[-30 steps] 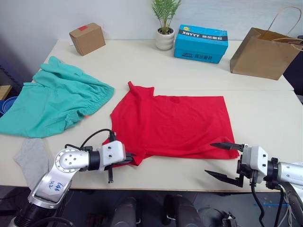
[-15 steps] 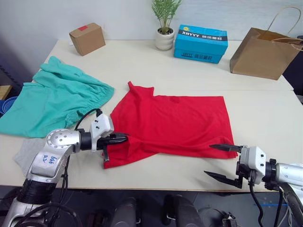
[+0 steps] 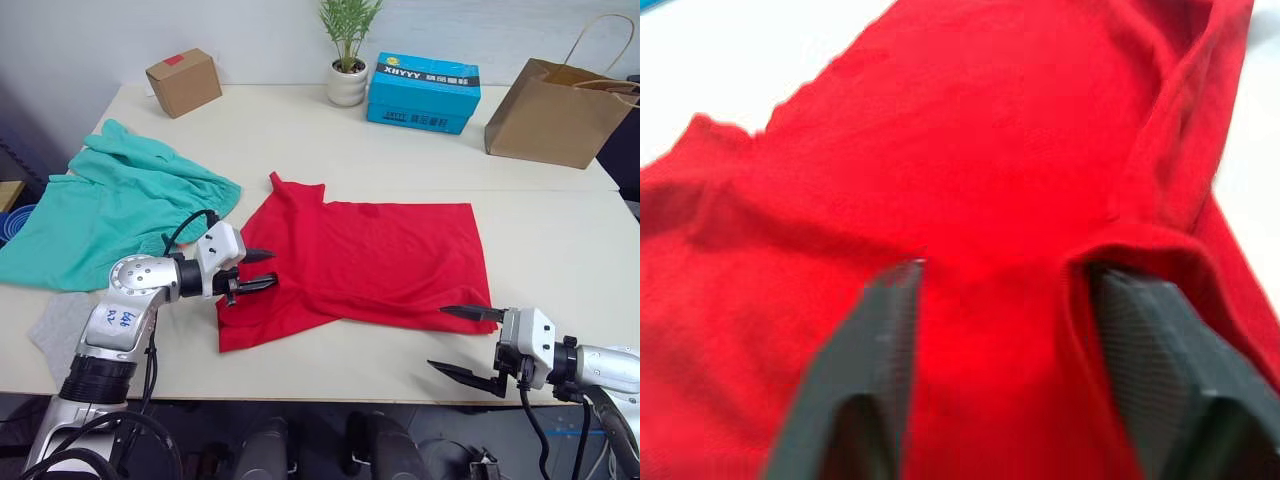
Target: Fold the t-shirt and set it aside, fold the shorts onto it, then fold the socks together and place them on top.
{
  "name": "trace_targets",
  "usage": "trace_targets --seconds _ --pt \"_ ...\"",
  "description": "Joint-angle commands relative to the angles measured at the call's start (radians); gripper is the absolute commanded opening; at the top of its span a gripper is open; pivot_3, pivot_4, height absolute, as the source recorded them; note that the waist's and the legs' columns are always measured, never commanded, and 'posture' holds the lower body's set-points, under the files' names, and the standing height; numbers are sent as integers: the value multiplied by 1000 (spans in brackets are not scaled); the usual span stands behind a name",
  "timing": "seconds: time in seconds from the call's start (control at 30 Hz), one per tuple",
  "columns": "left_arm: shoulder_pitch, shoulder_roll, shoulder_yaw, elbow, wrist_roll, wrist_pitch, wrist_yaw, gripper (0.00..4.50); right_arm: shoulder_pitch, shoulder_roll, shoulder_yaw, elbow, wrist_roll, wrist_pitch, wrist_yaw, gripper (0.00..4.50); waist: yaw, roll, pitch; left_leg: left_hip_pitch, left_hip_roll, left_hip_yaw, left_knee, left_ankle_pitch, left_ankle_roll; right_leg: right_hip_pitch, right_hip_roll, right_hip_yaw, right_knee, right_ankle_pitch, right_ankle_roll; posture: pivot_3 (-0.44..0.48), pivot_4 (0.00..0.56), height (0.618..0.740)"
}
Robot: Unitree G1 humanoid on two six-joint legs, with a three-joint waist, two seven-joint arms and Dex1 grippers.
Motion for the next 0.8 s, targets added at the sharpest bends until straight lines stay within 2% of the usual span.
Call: trace_targets --seconds 0.03,0.13,0.27,0.33,0.4,0.47,0.57,0.6,0.77,0.8 --pt "-11 8 109 -10 -32 19 72 2673 4 25 -20 -14 53 36 -27 4500 1 0 0 0 0 0 0 0 0 0 0 0 0 0 0 0 150 740" --pt "-6 -8 208 -71 -141 96 100 2673 -13 49 -37 -30 118 106 -60 4500 2 0 0 0 0 0 1 0 0 0 0 0 0 0 0 0 150 740" --pt "67 30 245 -195 -240 166 35 2673 -40 44 -11 -74 173 192 -67 4500 0 0 0 0 0 0 1 0 0 0 -1 0 0 0 0 0 150 740" --pt "129 70 215 -262 -241 159 -25 2271 -57 32 29 -107 163 221 -63 4324 -2 0 0 0 0 0 1 0 0 0 0 0 0 0 0 0 150 740" --pt "198 103 171 -343 -251 170 -76 1754 -84 40 88 -137 115 233 -87 3886 -7 -1 0 0 0 0 1 0 0 0 0 0 0 0 0 0 150 740" --pt "252 121 118 -404 -234 162 -102 1142 -113 65 147 -151 62 228 -124 3262 -7 -1 0 0 0 0 1 0 -1 0 0 0 0 0 0 0 150 740" --pt "289 107 44 -440 -168 130 -68 185 -137 88 216 -156 -10 221 -164 2216 -1 -1 0 0 0 0 1 -1 -1 0 0 1 0 0 0 0 150 740" --pt "295 99 25 -443 -153 132 -50 0 -143 92 235 -155 -29 216 -170 1889 4 -1 0 0 0 0 1 -1 -1 0 0 1 0 0 0 0 150 740" --pt "335 101 -53 -383 47 80 76 0 -194 155 290 -113 -158 226 -310 117 1 -1 -1 -1 0 0 1 -1 -1 -1 0 1 0 0 0 0 150 740" --pt "342 102 -54 -379 58 86 87 0 -205 161 292 -99 -177 230 -328 51 -2 -1 -1 -1 0 0 1 -1 -1 -1 0 1 0 0 0 0 150 740"
